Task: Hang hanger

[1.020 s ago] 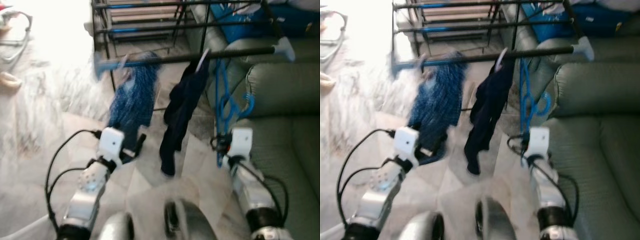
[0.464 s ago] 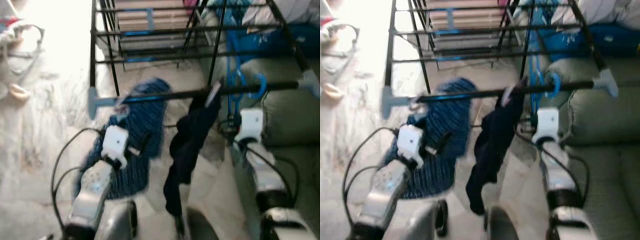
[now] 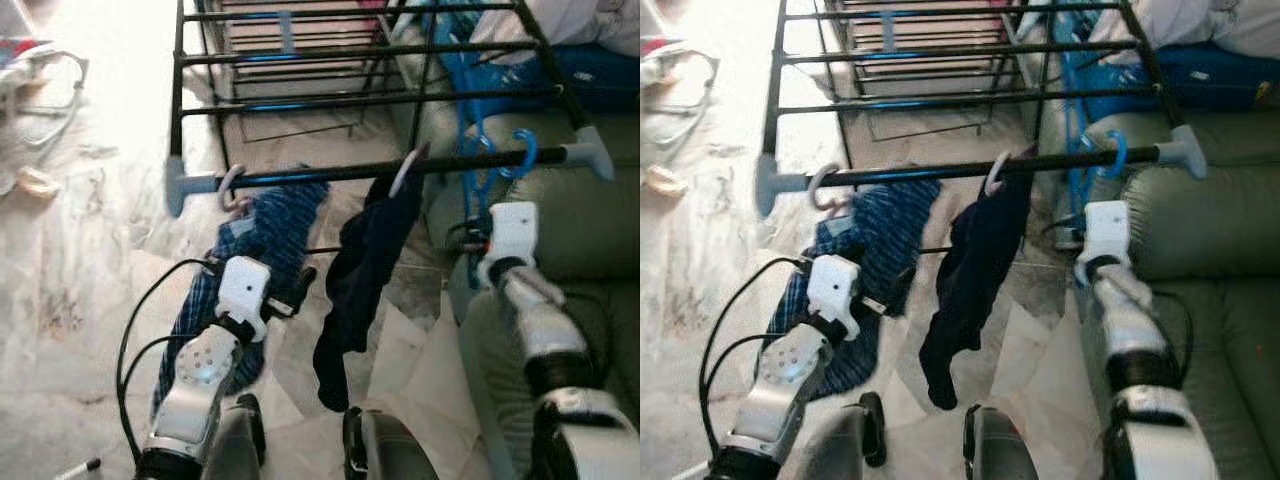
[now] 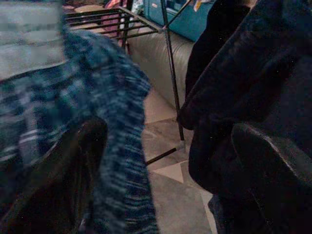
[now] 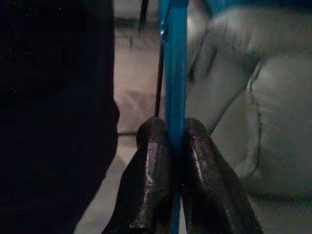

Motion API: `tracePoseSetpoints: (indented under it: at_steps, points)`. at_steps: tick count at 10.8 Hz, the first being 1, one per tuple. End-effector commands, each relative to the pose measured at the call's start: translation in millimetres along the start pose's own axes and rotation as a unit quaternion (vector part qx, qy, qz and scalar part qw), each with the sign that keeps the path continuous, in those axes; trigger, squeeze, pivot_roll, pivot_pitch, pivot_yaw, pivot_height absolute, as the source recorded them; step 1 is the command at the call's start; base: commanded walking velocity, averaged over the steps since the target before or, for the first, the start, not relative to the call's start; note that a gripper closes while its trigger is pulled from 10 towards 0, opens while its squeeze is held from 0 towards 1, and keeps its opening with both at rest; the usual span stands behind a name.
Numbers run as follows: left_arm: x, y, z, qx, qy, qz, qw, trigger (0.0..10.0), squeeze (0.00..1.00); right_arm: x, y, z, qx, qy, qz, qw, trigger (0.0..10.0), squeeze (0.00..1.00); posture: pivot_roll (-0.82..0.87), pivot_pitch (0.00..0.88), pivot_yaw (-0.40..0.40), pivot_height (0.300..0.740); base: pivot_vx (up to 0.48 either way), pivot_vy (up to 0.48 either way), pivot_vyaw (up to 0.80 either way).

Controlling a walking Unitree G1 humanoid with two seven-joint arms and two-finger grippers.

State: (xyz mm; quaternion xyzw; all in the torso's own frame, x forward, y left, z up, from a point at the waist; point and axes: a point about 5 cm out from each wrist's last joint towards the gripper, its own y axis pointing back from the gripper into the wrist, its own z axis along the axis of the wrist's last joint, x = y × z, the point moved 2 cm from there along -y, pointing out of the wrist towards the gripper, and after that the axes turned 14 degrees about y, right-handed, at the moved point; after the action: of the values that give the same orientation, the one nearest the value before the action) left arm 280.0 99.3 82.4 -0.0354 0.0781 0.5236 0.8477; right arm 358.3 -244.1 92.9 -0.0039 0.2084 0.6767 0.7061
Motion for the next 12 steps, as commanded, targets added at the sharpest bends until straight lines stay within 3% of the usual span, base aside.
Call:
tracePoseSetpoints:
  at_steps: [1,6,7,9,12]
  points:
    - [2.8,3.4,-4.5,0.011,-0.002,0.010,1.000,10.0,0.00,-3.5,0.2,-10.7,0.037,-0.032,0.001,0.999,10.0,0.00,0.00,0.211,-0.055,0.740,0.000,0.000,0.00]
    - [0.6,4.8,-8.3,0.019,-0.003,0.013,1.000,10.0,0.00,6.6,10.0,-49.3,0.123,-0.069,0.046,0.989,10.0,0.00,0.00,0.218,-0.065,0.740,0.000,0.000,0.00]
    - [0.3,4.5,-9.2,0.020,-0.004,0.013,1.000,10.0,0.00,4.5,11.1,-50.1,0.118,-0.076,0.044,0.989,10.0,1.00,0.00,0.218,-0.065,0.740,0.000,0.000,0.00]
    - [0.1,5.8,-9.4,0.021,-0.009,0.015,1.000,10.0,0.00,-6.2,13.9,-40.5,0.068,-0.027,0.014,0.997,10.0,1.00,0.00,0.219,-0.064,0.740,0.000,0.000,0.00]
    - [11.7,20.2,-11.6,0.013,-0.032,0.070,0.997,10.0,0.00,-10.3,32.4,-43.2,0.012,-0.011,-0.040,0.999,10.0,1.00,-0.01,0.223,-0.060,0.740,0.000,0.000,0.00]
